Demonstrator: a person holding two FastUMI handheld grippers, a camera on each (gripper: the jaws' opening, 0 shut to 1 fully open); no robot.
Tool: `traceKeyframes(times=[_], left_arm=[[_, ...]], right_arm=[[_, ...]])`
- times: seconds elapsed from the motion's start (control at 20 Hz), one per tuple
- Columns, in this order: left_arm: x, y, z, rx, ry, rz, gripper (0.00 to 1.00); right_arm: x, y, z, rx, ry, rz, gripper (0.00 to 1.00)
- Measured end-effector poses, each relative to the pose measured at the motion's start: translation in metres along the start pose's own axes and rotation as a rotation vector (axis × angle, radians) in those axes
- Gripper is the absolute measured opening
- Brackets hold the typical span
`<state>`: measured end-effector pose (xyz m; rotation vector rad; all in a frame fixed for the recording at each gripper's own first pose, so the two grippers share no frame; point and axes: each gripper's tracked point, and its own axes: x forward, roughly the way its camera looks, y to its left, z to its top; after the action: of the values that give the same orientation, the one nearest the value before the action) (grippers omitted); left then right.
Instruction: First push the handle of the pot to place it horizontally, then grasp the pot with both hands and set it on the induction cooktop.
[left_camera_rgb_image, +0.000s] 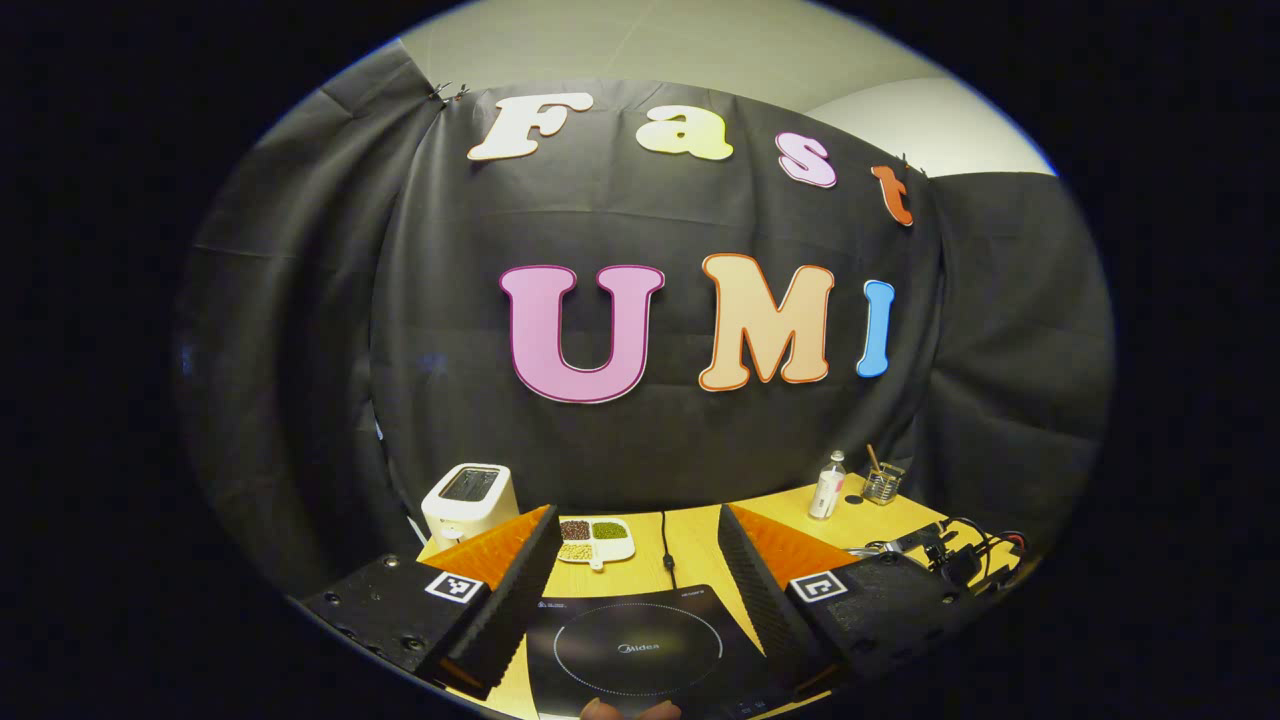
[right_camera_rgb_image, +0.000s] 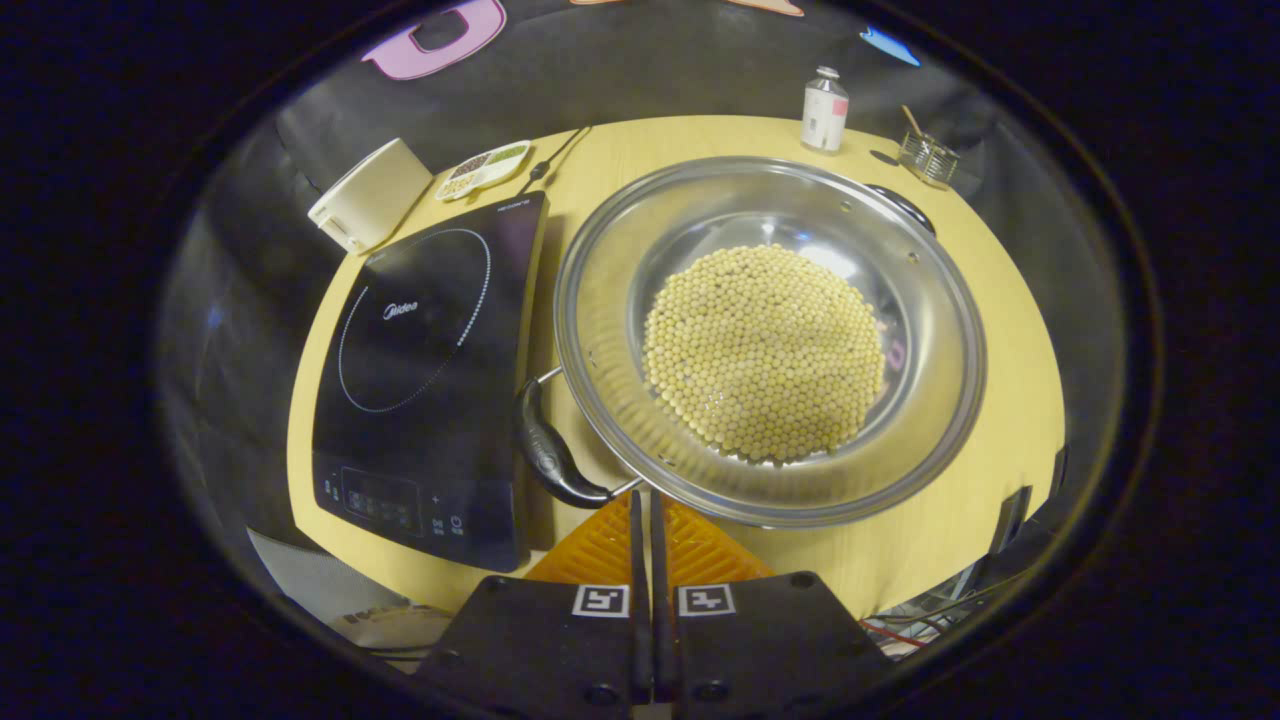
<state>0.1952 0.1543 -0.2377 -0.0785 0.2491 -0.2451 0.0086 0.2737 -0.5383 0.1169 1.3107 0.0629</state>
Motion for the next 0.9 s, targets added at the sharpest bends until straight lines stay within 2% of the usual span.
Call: traceKeyframes(times=[0.05,0.25,0.3,0.35,0.45,0.5,0.6,0.9], left_arm=[[-0.001,0.003,-0.001,0.003,0.004,0.006,0.95],[-0.007,0.009,-0.004,0.003,0.015,0.018,0.95],[-0.008,0.008,-0.005,0.001,0.02,0.016,0.96],[-0.009,0.008,-0.008,-0.001,0.03,0.015,0.95],[-0.013,0.012,-0.01,-0.006,0.039,0.025,0.96],[-0.015,0.013,-0.01,-0.01,0.042,0.03,0.96],[-0.019,0.012,-0.012,-0.015,0.05,0.034,0.96],[-0.026,0.007,-0.018,-0.045,0.077,0.053,0.96]], right_arm=[[0.002,0.005,0.003,0.007,-0.002,0.008,0.04],[0.012,0.026,0.01,0.047,0.021,0.055,0.03],[0.015,0.031,0.01,0.061,0.026,0.062,0.0],[0.017,0.034,0.014,0.075,0.028,0.066,0.03],[0.02,0.04,0.021,0.116,0.031,0.079,0.0],[0.021,0.043,0.024,0.14,0.035,0.085,0.03],[0.025,0.049,0.029,0.17,0.038,0.1,0.03],[0.028,0.061,0.041,0.185,0.039,0.156,0.02]])
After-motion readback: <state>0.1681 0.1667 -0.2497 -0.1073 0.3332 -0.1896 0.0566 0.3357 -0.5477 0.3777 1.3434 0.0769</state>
